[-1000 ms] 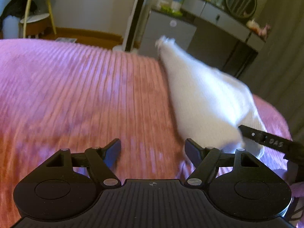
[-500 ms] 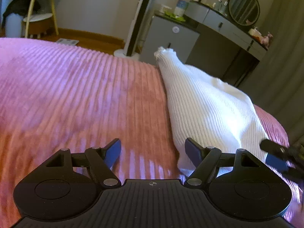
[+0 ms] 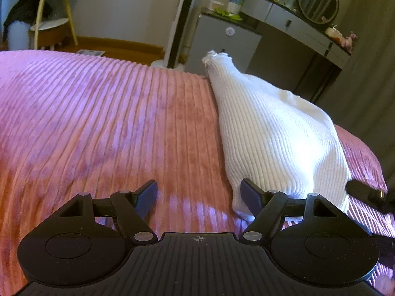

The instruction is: Fold small clothes

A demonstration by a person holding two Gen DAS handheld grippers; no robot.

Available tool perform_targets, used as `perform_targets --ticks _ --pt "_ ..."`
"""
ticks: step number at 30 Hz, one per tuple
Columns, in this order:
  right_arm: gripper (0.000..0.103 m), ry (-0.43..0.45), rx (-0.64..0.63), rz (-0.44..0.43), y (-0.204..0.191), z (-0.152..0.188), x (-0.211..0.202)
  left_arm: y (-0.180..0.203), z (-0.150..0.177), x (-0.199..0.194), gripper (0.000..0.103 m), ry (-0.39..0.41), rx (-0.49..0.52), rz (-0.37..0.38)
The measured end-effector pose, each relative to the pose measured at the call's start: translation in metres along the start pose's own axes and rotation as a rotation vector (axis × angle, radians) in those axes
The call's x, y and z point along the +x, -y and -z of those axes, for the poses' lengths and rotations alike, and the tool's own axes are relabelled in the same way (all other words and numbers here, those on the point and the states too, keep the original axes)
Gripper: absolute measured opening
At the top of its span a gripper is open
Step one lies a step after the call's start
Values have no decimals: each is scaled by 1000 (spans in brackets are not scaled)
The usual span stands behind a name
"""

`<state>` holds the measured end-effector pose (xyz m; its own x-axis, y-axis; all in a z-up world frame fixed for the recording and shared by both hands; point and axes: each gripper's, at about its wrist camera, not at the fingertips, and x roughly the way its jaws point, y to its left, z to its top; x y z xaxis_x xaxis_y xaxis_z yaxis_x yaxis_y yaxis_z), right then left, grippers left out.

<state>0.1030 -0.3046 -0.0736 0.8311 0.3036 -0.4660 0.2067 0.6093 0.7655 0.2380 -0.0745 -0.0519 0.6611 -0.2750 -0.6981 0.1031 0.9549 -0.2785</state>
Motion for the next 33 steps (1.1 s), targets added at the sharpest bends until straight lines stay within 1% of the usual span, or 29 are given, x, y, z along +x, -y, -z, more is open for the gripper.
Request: perform_targets --ticks 2,4,6,10,12,15,17,18,19,20,21,23,25,26,27,28,29,30,31,32,33 --pt "64 -7 -5 3 5 5 0 -1 0 1 80 -2 1 -1" --pt "64 -10 14 4 6 2 4 -1 0 1 80 -2 1 -3" --pt "64 -20 42 27 8 -1 7 -2 0 0 80 -2 -2 -3" --pt "64 -59 24 59 8 0 9 -4 0 2 80 -11 -21 2" --pt "64 -69 46 45 14 5 10 -3 0 1 80 -10 -21 1" --pt "63 -40 81 -20 18 0 16 -1 1 0 80 -7 -7 -6" --pt "50 -26 107 -57 18 -6 25 0 0 -1 80 -6 8 -5" --pt "32 -26 122 -61 18 -9 29 0 0 -2 80 -6 18 -5" --pt "21 -29 136 -71 19 -13 34 1 0 -3 80 -5 34 -3" --pt "17 -30 140 -76 18 -16 38 3 0 -4 80 2 53 -3" --pt "15 -25 125 -69 16 -18 41 5 1 -4 80 8 71 -5" --pt "13 25 8 -18 -2 -25 35 10 4 -2 80 14 104 -10" --pt "13 129 -177 -2 -26 -26 18 15 6 1 80 11 127 -10" --pt "13 195 -268 3 -37 -24 7 18 6 1 80 11 139 -10" --pt "13 228 -316 6 -42 -23 0 19 6 2 80 12 145 -12" --pt "13 237 -343 15 -43 -22 -3 19 6 2 80 11 145 -13" --pt "13 226 -356 38 -40 -21 -1 18 5 2 80 10 139 -15" --pt "13 207 -383 93 -36 -19 6 16 4 1 80 5 127 -24" --pt "13 191 -422 173 -29 -18 14 14 3 0 80 0 114 -33" --pt "13 168 -448 236 -21 -16 24 11 0 -2 80 -1 98 -40" --pt "13 136 -440 281 -11 -17 33 8 -2 -5 80 8 82 -42"
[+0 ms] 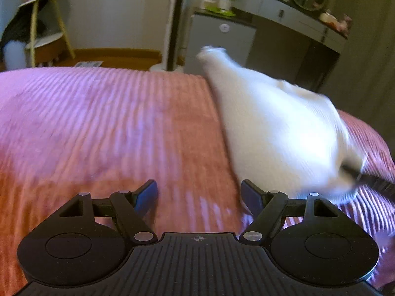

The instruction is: Fold small clothes

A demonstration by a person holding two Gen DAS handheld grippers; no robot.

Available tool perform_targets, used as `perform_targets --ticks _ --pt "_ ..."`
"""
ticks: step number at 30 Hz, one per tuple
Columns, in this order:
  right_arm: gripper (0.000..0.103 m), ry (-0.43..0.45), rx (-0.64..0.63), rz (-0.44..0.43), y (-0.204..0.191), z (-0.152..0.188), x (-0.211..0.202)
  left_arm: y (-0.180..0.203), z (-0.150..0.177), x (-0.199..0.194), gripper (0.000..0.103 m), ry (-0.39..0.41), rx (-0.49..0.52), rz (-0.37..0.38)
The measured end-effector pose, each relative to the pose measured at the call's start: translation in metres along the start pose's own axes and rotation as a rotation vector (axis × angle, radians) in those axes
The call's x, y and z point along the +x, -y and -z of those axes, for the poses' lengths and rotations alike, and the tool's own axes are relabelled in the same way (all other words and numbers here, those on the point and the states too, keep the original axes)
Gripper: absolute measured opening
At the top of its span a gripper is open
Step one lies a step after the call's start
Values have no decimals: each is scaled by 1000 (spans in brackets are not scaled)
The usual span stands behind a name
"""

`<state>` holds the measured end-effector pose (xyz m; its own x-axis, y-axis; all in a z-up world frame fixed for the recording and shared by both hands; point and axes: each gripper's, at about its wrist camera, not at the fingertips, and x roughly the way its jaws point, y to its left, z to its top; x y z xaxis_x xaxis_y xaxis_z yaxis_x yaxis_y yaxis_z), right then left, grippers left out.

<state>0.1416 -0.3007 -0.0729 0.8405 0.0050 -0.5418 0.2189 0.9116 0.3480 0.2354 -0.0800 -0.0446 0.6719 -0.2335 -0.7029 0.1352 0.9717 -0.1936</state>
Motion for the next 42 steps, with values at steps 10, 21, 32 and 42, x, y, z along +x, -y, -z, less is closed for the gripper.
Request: perform_targets --ticks 10,21,32,42 --pt "34 138 -33 -23 -17 -30 -40 5 -34 -7 81 48 -18 78" --pt "25 106 -248 -88 -48 -41 4 36 -39 14 88 160 197 19" --pt "87 -138 89 -184 29 -60 67 2 -69 83 101 -64 -54 276" --pt "63 -229 290 -379 59 -60 97 4 -72 104 103 -80 -26 352"
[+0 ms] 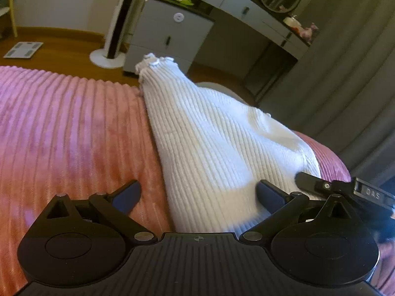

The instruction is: Fold small clothes

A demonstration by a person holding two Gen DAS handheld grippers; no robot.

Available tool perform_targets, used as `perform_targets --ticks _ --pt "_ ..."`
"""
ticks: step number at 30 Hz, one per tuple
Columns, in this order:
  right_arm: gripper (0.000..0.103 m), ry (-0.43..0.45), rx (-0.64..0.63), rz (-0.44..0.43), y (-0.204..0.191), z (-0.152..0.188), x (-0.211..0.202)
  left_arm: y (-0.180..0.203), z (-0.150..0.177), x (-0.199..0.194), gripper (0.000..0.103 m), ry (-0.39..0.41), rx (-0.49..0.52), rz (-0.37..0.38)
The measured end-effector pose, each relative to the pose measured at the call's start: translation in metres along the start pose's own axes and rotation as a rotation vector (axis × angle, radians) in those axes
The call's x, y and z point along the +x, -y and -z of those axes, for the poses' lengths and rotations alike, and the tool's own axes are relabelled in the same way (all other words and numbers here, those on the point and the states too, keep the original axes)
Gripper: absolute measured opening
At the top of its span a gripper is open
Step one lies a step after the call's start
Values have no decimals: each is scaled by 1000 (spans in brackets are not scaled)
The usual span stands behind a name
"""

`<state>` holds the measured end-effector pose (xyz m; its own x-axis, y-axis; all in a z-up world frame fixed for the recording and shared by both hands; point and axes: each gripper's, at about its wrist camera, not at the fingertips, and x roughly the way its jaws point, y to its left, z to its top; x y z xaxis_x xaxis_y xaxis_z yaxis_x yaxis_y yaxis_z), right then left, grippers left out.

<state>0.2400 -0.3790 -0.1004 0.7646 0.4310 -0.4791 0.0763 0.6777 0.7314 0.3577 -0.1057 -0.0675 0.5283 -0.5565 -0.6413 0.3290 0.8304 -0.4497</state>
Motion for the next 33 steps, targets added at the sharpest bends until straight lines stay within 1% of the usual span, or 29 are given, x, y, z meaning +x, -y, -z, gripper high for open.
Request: perform_targets --ticks 1,2,3,4,5,6,8,10,13,15,17,19,21,23,24,25,27,28,29,30,31,32,33 --pt "63 -1 16 -8 2 -1 4 -1 0 1 102 -1 -5 4" --pt "60 2 15 -7 1 -3 5 -2 -1 0 97 0 -13 10" --pt "51 2 4 -3 -2 -4 7 -2 -1 -2 89 0 -18 22" --pt "47 1 -15 0 -8 -3 7 -3 -1 -5 64 -5 -26 67" --pt "46 6 -36 12 -13 -3 5 -4 -2 -7 59 -8 -50 80" --pt "43 11 -58 26 -18 -4 6 -5 -3 -9 56 -9 -65 74" --pt "42 29 -84 35 -29 -3 1 -4 -4 -14 46 -10 -83 70" --pt "41 42 -115 44 -42 0 -7 0 -7 -25 43 -12 -82 64" --pt "41 46 -174 20 -66 5 -20 8 -9 -50 42 17 -6 27" --pt "41 52 -195 -5 -82 11 -27 5 -10 -73 42 38 14 23" --pt "41 58 -182 -41 -92 21 -31 1 -9 -94 42 56 35 14" --pt "41 57 -191 -63 -105 34 -29 -2 -6 -114 43 74 74 -24" --pt "41 48 -171 -92 -115 50 -23 -6 2 -133 43 96 114 -77" --pt "42 34 -162 -96 -123 65 -13 -15 11 -142 47 88 122 -116" --pt "46 23 -169 -83 -125 71 -7 -23 17 -142 48 72 113 -142" --pt "53 3 -188 -53 -127 79 1 -31 23 -138 52 46 98 -183" --pt "61 -40 -218 79 -132 95 9 -44 35 -132 64 -33 110 -290" --pt "62 -24 -249 110 -136 100 5 -46 40 -143 74 -2 116 -297" --pt "63 0 -280 122 -142 104 -2 -46 42 -157 74 32 122 -309" --pt "63 27 -320 146 -150 108 -10 -42 44 -173 73 71 145 -340" --pt "63 70 -381 186 -161 112 -21 -38 46 -186 73 117 170 -379" --pt "62 108 -425 204 -170 115 -29 -34 50 -199 73 173 196 -403" --pt "61 147 -466 210 -179 119 -37 -30 54 -209 74 210 209 -416"
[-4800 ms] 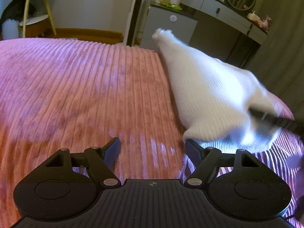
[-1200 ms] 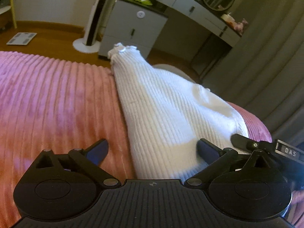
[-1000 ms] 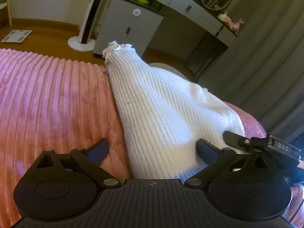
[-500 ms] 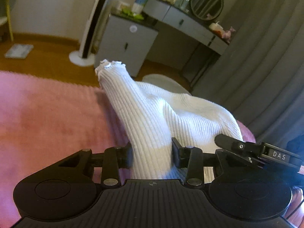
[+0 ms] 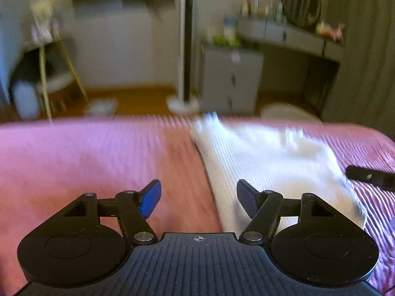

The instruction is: Fold small clothes

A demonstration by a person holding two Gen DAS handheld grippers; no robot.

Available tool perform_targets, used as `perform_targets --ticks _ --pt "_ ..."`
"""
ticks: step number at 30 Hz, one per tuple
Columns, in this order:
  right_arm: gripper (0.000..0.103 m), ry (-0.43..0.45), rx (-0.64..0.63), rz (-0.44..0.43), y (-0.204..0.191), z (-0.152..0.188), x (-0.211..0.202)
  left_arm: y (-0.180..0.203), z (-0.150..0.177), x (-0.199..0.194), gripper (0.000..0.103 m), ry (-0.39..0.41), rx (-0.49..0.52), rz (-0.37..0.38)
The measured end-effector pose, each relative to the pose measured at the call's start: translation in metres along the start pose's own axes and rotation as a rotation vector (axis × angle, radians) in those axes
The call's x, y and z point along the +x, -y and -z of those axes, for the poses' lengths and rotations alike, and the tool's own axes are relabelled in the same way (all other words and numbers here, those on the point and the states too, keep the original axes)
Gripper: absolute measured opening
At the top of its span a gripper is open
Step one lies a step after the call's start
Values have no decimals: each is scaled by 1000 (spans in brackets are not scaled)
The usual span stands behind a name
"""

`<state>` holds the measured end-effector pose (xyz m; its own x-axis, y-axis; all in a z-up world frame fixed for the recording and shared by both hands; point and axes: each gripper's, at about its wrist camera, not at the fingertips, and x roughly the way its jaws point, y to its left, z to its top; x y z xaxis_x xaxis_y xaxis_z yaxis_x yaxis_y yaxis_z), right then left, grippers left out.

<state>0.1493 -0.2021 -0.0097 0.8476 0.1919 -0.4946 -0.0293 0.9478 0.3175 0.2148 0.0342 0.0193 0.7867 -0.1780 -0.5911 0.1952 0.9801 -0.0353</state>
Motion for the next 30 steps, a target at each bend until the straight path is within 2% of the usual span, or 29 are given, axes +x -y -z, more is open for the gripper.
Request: perform_targets --ticks 2,4,6,10,13,15,18,19,21,23,25,27,28,30 --pt "50 41 -59 14 -19 -2 -11 4 6 -8 73 1 -21 10" --pt "41 27 -69 -6 -34 4 -17 15 22 -15 70 -12 -7 32" --pt "40 -18 -104 -57 -48 19 -21 25 35 -19 70 -29 24 38" --pt "40 -69 -174 -61 -58 45 -26 34 69 -24 71 -77 70 55" --pt "37 -131 -127 -16 -51 54 -16 42 75 -10 69 -133 87 32" --pt "33 -148 -101 8 -41 60 -10 41 74 -7 66 -133 60 33" --pt "15 -158 -156 67 -40 60 -3 39 71 -1 67 -120 20 57" --pt "13 -161 -171 92 -38 60 0 37 75 1 68 -128 4 49" --pt "13 -170 -137 81 -32 60 5 29 78 11 68 -185 -55 0" --pt "13 -179 -118 65 -28 58 6 19 79 6 70 -217 -116 11" --pt "15 -175 -120 57 -31 54 -2 13 75 -7 71 -241 -103 -20" --pt "17 -119 -139 48 -36 49 -19 14 67 -27 75 -198 -34 -101" --pt "18 -93 -155 58 -39 45 -20 16 61 -36 81 -156 -10 -132" --pt "18 -38 -190 71 -49 39 -24 19 44 -48 87 -60 -7 -127"
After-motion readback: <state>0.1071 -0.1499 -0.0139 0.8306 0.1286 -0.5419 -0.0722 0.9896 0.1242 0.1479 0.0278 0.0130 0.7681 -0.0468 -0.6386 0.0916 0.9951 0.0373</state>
